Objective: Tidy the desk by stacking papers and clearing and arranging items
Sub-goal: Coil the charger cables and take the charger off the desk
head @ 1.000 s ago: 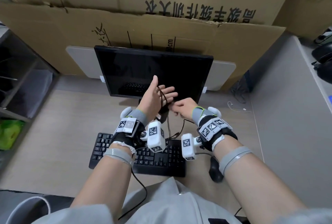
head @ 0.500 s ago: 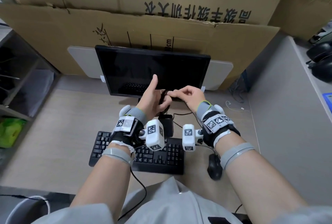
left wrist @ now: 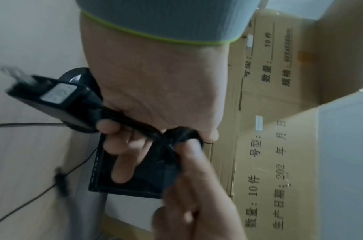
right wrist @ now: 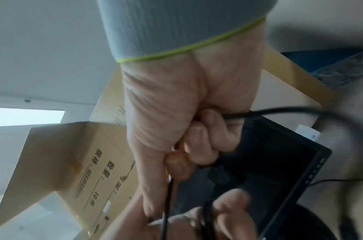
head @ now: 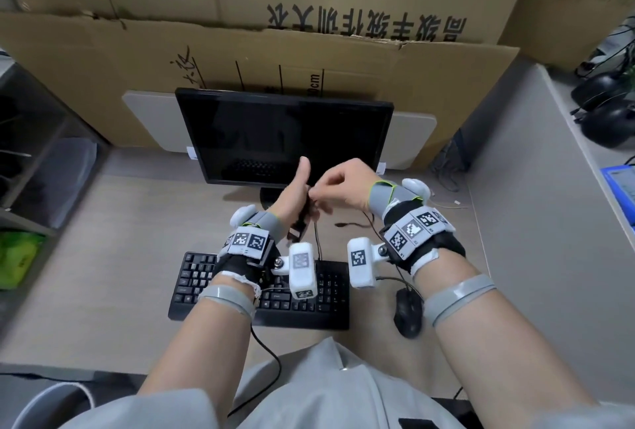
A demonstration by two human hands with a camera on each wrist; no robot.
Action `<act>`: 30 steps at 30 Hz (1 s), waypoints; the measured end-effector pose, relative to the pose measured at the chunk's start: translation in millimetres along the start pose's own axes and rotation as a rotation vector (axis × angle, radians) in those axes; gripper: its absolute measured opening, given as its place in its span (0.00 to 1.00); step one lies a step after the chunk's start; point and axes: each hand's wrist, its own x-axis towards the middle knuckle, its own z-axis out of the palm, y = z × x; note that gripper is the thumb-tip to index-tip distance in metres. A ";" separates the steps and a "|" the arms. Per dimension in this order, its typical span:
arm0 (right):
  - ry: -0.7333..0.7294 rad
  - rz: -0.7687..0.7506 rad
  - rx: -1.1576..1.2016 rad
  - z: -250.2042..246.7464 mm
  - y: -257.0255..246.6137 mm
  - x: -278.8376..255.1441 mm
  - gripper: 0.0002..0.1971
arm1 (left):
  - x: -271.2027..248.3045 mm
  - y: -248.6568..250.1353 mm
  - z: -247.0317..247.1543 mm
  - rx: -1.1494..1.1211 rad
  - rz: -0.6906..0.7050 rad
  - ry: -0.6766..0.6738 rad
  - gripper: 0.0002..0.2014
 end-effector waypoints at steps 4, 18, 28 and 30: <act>0.399 -0.054 0.208 -13.1 17.3 18.0 0.05 | -13.3 4.2 1.6 -0.054 -0.007 -0.132 0.50; -0.153 0.101 -0.195 5.3 11.7 8.1 0.07 | -0.3 20.1 -1.4 -0.491 0.018 0.101 0.47; 0.286 0.027 0.152 -2.5 29.1 23.2 0.07 | -7.1 26.8 -6.4 -0.171 0.029 -0.131 0.41; 0.239 0.090 0.263 6.2 36.9 17.5 0.05 | -4.4 24.5 -8.7 -0.270 0.078 -0.080 0.31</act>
